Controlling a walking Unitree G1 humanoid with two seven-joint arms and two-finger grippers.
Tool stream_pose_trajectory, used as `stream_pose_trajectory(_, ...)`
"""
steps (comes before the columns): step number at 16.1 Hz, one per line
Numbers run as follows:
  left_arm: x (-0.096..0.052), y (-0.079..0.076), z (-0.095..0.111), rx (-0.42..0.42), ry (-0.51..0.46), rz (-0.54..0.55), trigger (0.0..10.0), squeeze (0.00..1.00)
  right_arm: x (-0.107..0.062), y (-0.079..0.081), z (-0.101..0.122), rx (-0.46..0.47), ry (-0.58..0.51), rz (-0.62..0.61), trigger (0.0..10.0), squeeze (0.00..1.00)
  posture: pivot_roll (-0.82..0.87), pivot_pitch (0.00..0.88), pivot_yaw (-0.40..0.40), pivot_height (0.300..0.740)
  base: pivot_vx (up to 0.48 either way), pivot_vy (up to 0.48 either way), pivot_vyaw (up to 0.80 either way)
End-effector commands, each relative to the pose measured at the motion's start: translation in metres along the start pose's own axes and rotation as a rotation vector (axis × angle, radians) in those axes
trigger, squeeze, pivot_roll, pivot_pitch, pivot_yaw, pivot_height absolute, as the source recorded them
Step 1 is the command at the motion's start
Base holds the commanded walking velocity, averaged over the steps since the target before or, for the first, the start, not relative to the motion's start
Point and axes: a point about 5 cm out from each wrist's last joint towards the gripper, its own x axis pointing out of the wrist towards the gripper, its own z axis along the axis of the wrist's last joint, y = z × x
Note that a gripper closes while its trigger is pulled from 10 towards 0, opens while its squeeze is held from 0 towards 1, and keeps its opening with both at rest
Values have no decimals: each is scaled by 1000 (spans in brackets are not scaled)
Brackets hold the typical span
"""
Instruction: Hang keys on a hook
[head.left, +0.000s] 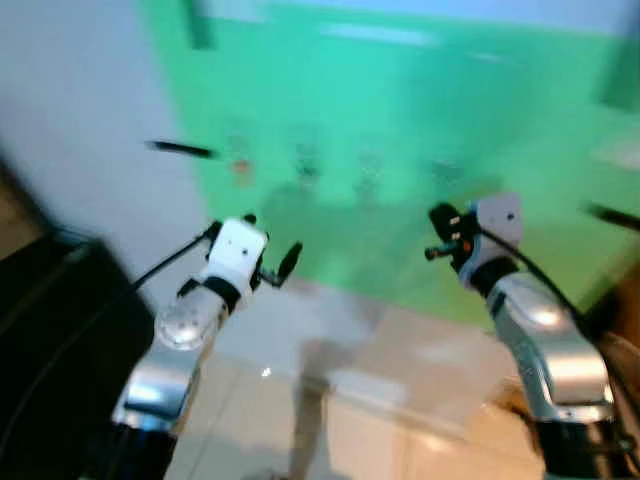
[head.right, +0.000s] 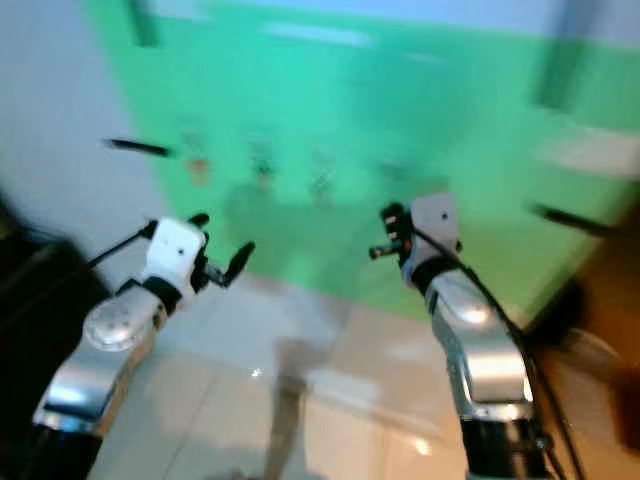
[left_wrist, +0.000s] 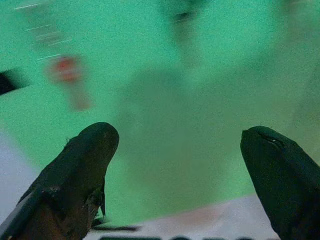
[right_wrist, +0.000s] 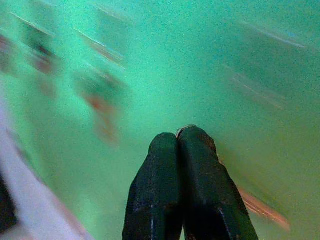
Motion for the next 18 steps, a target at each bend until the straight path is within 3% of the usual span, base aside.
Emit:
stream_pose_trajectory(1,-3,4,0,11,8,-17,10000,0,1,13,6,30,-36,79,10000,0,-4,0,29,740,0,0,0)
stream_pose_trajectory(7,-12,-4,5,43,3,-276,10000,0,-10,3,18,61,-91,132,10000,0,-10,0,38,740,0,0,0)
stream_pose_trajectory(13,-13,-6,5,40,7,-325,10000,0,-17,-1,17,51,-76,131,10000,0,-24,0,47,740,0,0,0)
stream_pose_trajectory(18,-10,-16,8,18,-12,-414,10000,0,-32,-18,20,14,-65,112,10000,0,-68,0,66,740,0,0,0)
